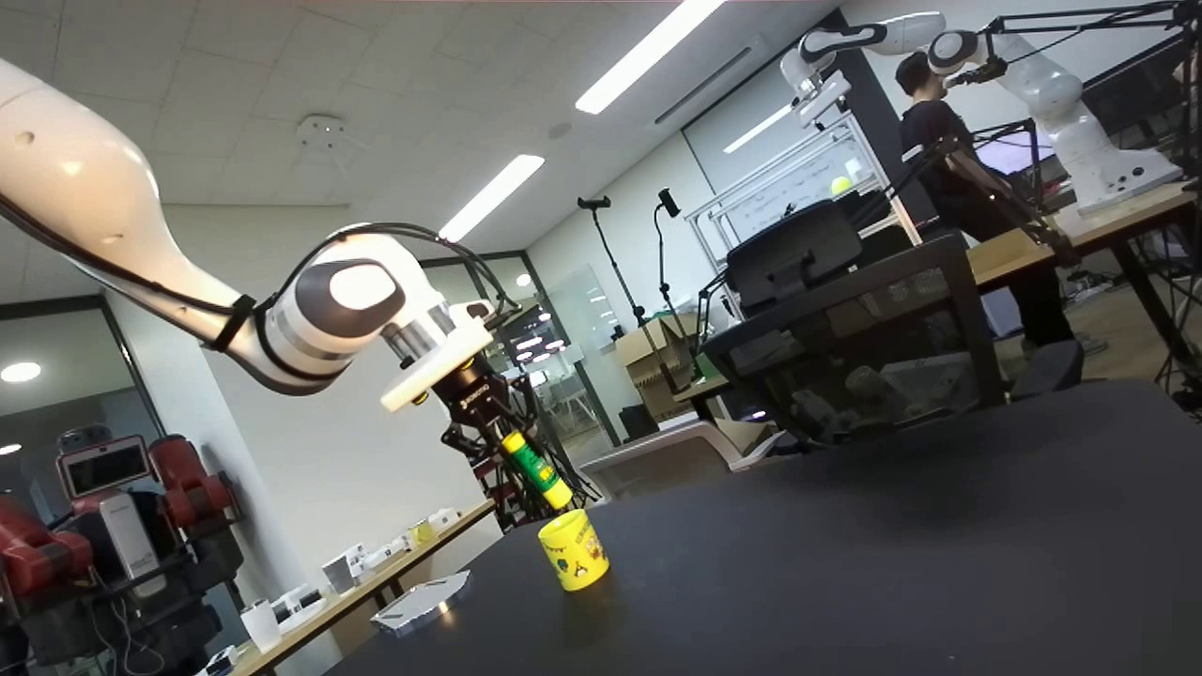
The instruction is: Put the glue stick in the yellow mug
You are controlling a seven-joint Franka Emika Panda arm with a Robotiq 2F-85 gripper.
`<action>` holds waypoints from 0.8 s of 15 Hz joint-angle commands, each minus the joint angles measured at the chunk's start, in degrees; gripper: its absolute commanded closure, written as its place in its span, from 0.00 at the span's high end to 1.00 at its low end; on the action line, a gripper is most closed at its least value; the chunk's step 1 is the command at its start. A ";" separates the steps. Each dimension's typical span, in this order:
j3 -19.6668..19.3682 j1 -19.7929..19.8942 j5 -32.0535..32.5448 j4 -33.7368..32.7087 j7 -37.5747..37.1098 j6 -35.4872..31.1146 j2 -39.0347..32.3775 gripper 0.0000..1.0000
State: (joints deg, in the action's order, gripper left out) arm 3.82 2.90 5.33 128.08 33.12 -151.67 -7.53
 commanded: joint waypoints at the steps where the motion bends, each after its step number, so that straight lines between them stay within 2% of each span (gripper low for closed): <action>1: -0.18 -2.03 2.97 -14.87 -2.60 6.06 -7.48 0.09; 3: 0.79 -3.43 3.65 -21.93 -2.45 9.29 -12.24 0.09; 6: 3.38 -4.35 1.35 -29.50 0.42 13.15 -18.39 0.09; 12: 6.18 -3.89 -0.37 -37.75 2.99 16.12 -27.42 0.09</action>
State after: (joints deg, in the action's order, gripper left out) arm 8.81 -2.04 6.47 95.91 34.11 -138.82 -30.80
